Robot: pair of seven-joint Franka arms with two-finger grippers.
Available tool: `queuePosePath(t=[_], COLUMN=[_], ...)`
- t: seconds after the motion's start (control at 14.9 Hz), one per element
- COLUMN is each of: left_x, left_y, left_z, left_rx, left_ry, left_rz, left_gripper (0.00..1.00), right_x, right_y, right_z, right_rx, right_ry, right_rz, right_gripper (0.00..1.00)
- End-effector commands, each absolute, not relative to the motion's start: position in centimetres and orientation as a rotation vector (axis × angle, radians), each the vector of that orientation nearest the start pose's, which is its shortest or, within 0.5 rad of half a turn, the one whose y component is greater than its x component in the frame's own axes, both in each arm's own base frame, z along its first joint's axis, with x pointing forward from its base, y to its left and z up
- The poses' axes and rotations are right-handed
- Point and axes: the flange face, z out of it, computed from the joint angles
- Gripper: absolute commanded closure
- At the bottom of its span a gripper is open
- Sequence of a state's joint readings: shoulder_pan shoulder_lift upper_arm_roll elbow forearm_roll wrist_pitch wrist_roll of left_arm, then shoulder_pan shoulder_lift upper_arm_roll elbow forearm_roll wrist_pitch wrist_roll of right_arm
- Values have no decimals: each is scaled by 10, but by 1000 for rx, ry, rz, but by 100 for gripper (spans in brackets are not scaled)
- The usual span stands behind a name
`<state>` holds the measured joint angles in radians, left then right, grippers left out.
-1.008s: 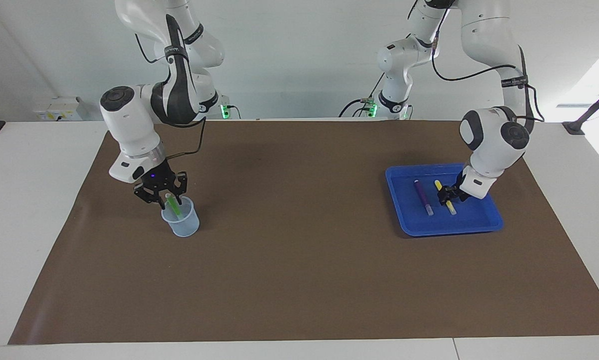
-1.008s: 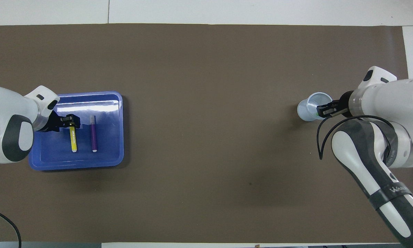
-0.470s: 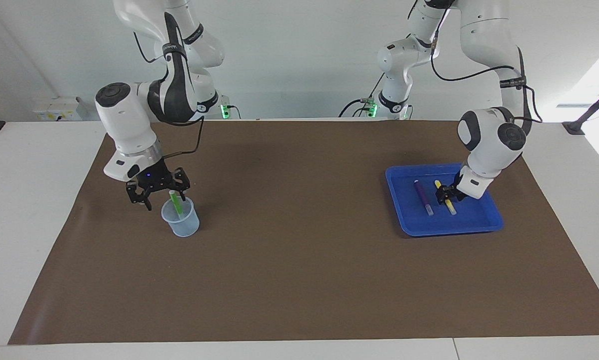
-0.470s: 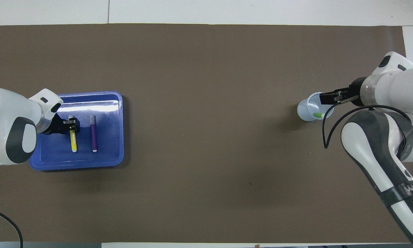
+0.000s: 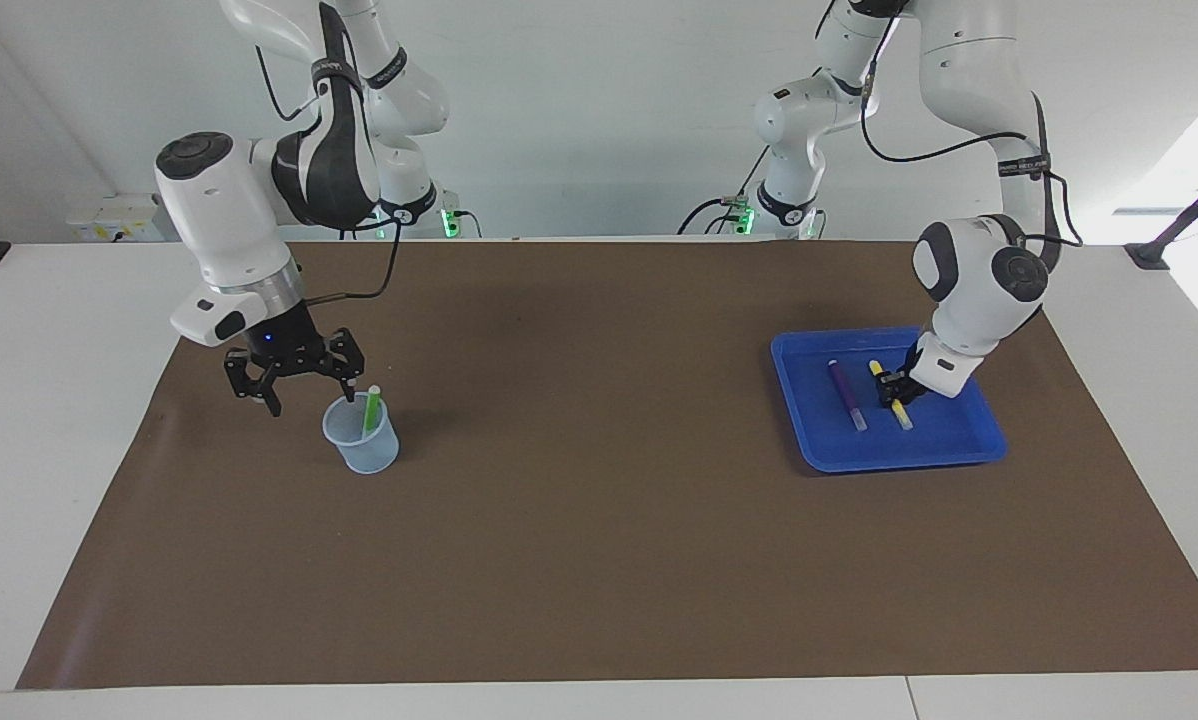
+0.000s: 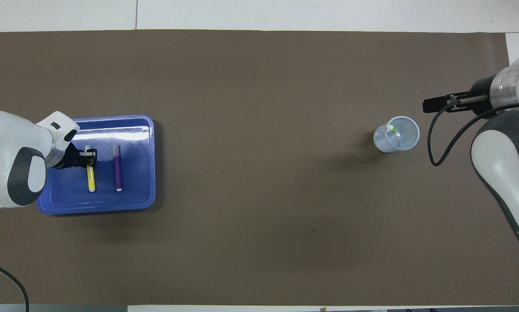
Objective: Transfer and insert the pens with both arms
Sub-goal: 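Grasp the yellow pen in the tray with the left gripper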
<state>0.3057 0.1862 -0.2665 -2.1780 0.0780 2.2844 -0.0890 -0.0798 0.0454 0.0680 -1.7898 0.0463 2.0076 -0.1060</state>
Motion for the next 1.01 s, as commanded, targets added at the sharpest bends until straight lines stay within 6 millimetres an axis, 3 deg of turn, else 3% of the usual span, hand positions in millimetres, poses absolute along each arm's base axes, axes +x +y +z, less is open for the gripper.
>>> queuePosePath(t=[0.0, 0.13, 0.34, 0.47, 0.67, 0.94], left_x=[545, 551, 569, 572, 573, 579], left_y=[31, 34, 38, 36, 31, 17], left_z=[304, 315, 361, 378, 401, 439], left_rx=[-3109, -3107, -3096, -3124, -3127, -3119], left_ry=[-113, -141, -194, -282, -509, -961], left_rz=[105, 123, 228, 261, 295, 403], left_gripper=[100, 100, 100, 100, 100, 100], right_x=[593, 586, 577, 565, 561, 560], right_y=[-11, -8, -3, 0, 18, 19], right_z=[565, 586, 612, 622, 622, 621], right_rx=[-3114, -3112, -3120, -3135, -3140, -3144], right_ry=[-30, 74, 145, 140, 125, 121], right_rz=[-200, -129, -55, -34, -5, 16], right_gripper=[0, 0, 0, 0, 0, 0])
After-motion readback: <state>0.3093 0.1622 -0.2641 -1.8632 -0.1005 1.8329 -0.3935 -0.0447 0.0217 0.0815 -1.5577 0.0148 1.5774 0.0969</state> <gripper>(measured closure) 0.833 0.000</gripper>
